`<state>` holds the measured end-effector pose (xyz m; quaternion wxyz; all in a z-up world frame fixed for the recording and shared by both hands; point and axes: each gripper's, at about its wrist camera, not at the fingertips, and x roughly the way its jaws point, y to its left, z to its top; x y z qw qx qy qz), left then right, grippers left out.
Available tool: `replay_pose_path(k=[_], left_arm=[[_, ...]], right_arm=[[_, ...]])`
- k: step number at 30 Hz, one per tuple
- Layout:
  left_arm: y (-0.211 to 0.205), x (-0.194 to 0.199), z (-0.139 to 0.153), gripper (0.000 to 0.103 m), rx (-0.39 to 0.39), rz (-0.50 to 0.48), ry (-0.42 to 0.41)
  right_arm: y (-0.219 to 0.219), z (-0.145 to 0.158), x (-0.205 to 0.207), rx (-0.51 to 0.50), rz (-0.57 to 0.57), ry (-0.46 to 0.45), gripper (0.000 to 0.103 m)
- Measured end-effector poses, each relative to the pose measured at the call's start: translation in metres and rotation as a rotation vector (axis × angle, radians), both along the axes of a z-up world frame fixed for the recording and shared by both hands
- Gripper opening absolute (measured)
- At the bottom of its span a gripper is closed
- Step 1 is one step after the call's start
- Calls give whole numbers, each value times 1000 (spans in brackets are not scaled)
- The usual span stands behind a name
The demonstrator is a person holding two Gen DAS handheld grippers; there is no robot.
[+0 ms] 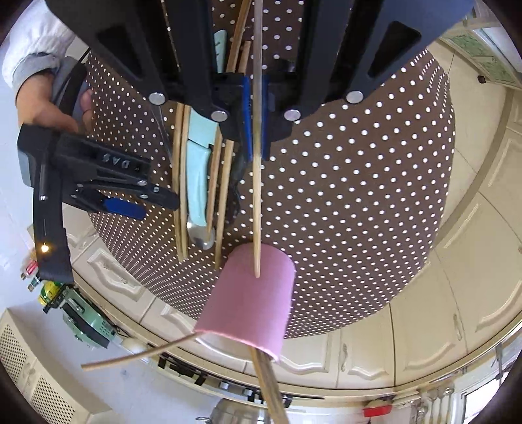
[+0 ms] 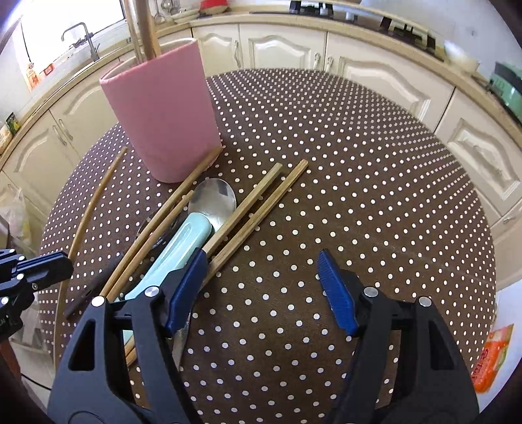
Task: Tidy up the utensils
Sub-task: 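Grasp a chopstick with the left gripper while the right gripper grasps another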
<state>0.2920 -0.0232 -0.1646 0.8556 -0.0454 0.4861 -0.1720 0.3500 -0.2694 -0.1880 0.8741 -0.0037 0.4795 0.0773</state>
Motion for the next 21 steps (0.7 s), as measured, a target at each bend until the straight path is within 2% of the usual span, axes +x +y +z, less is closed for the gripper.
replay_pose_path(k=[3, 7, 9, 11, 13, 15, 21], left_arm=[[4, 0, -1, 5, -2, 13, 6], [5, 0, 2, 5, -7, 14, 1], [6, 2, 3, 5, -11, 21, 0], [2, 6, 5, 5, -15, 25, -6], [3, 6, 8, 5, -23, 26, -13], [1, 7, 11, 5, -31, 28, -20], [-4, -2, 27, 5, -48, 21, -78]], right_arm=[[-7, -2, 19, 42, -18, 59, 69], [4, -5, 32, -65, 14, 84, 69], [4, -7, 32, -72, 21, 87, 62], [-1, -6, 31, -66, 23, 89, 42], [-11, -5, 28, -57, 20, 102, 27], [-21, -4, 27, -21, 19, 123, 17], [-45, -4, 18, 53, 23, 116, 7]])
